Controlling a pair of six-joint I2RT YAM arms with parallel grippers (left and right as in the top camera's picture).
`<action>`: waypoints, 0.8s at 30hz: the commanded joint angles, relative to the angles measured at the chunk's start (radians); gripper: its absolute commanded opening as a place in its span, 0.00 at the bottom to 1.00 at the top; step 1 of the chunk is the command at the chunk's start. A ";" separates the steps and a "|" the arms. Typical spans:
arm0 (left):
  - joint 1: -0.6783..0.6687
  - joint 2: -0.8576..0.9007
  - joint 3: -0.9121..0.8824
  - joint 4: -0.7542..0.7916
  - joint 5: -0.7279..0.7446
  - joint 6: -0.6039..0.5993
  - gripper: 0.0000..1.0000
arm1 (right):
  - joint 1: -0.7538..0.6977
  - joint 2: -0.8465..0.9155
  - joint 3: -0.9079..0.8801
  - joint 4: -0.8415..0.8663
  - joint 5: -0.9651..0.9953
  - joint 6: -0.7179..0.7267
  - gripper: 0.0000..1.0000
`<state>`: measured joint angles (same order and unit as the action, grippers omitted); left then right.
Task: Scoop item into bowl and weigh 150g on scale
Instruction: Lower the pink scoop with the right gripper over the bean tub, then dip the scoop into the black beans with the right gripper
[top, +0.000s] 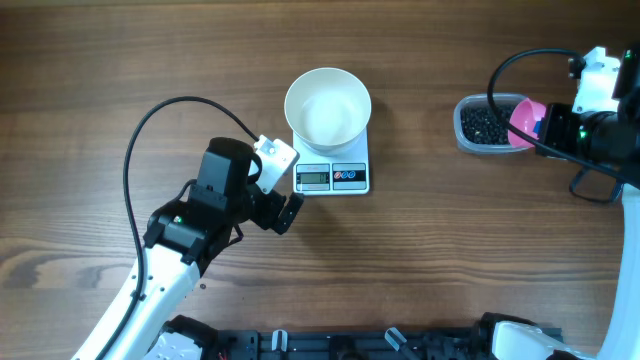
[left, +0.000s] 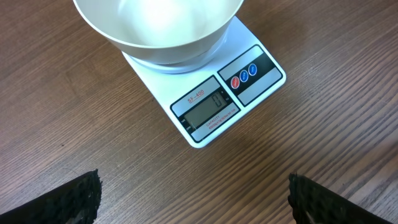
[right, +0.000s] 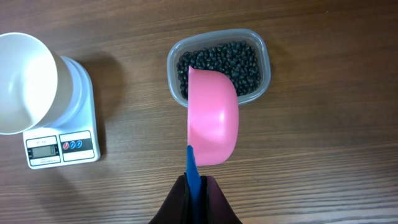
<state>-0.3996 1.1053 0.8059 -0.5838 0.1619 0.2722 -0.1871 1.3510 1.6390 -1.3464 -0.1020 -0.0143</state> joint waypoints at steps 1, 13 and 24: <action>0.005 0.004 -0.004 0.003 0.005 0.009 1.00 | -0.004 0.000 0.023 -0.006 0.017 -0.024 0.04; 0.004 0.004 -0.004 0.003 0.005 0.009 1.00 | -0.004 0.000 0.021 -0.011 0.044 -0.064 0.04; 0.004 0.004 -0.004 -0.003 0.005 0.009 1.00 | -0.004 0.023 -0.037 0.077 0.109 -0.065 0.04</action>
<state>-0.3996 1.1053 0.8059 -0.5846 0.1619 0.2722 -0.1871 1.3563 1.6173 -1.2789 -0.0170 -0.0662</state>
